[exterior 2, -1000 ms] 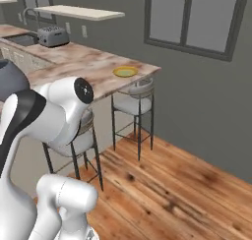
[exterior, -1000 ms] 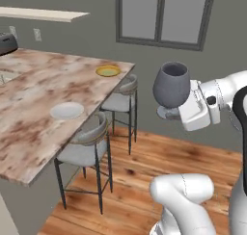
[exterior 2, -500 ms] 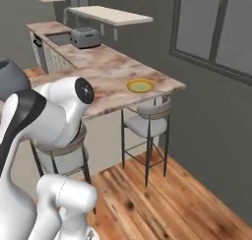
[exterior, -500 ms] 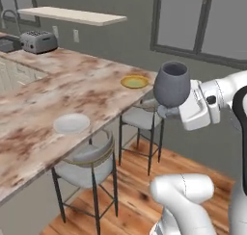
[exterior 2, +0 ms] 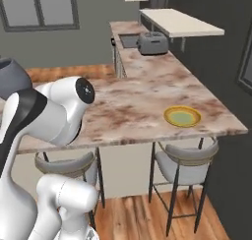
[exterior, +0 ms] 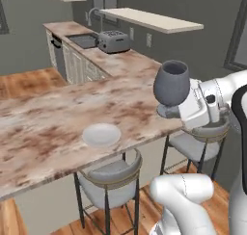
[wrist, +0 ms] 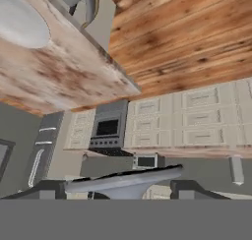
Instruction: Retrieve the wine glasses from the counter and place one next to each plate.
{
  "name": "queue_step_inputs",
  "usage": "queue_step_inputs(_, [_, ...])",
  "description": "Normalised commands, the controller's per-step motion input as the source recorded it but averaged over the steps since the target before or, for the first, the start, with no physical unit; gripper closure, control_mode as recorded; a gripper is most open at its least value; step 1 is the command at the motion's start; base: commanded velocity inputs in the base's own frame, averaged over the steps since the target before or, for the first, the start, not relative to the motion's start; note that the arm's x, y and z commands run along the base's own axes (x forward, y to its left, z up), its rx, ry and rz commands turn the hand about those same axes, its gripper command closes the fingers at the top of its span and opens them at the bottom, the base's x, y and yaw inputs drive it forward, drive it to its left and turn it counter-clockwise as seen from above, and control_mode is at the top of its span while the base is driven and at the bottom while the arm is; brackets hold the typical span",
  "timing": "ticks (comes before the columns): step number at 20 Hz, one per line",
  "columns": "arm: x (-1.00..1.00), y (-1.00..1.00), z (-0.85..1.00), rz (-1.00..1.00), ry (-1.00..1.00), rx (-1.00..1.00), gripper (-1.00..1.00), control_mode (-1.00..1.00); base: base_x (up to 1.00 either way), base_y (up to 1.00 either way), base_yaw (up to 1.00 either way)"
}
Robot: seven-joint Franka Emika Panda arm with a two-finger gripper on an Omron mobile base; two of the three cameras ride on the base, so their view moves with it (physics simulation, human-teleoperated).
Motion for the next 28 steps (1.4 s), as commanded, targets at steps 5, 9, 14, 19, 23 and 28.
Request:
queue_step_inputs(5, [0.0, 0.0, 0.0, 0.0, 0.0, 0.0, 1.0, 1.0, 0.36, -0.5, 0.64])
queue_step_inputs(9, [0.0, 0.0, 0.0, 0.0, 0.0, 0.0, 1.0, 1.0, 0.04, -0.54, 0.66])
queue_step_inputs(14, [0.0, 0.0, 0.0, 0.0, 0.0, 0.0, 1.0, 1.0, 0.39, -0.29, 0.57])
queue_step_inputs(19, [0.0, 0.0, 0.0, 0.0, 0.0, 0.0, 1.0, 1.0, 0.78, -0.54, 0.19])
queue_step_inputs(23, [0.0, 0.0, 0.0, 0.0, 0.0, 0.0, 1.0, 1.0, 0.4, -0.47, 0.12])
queue_step_inputs(28, [0.0, 0.0, 0.0, 0.0, 0.0, 0.0, 1.0, 1.0, 0.05, -0.33, -0.04])
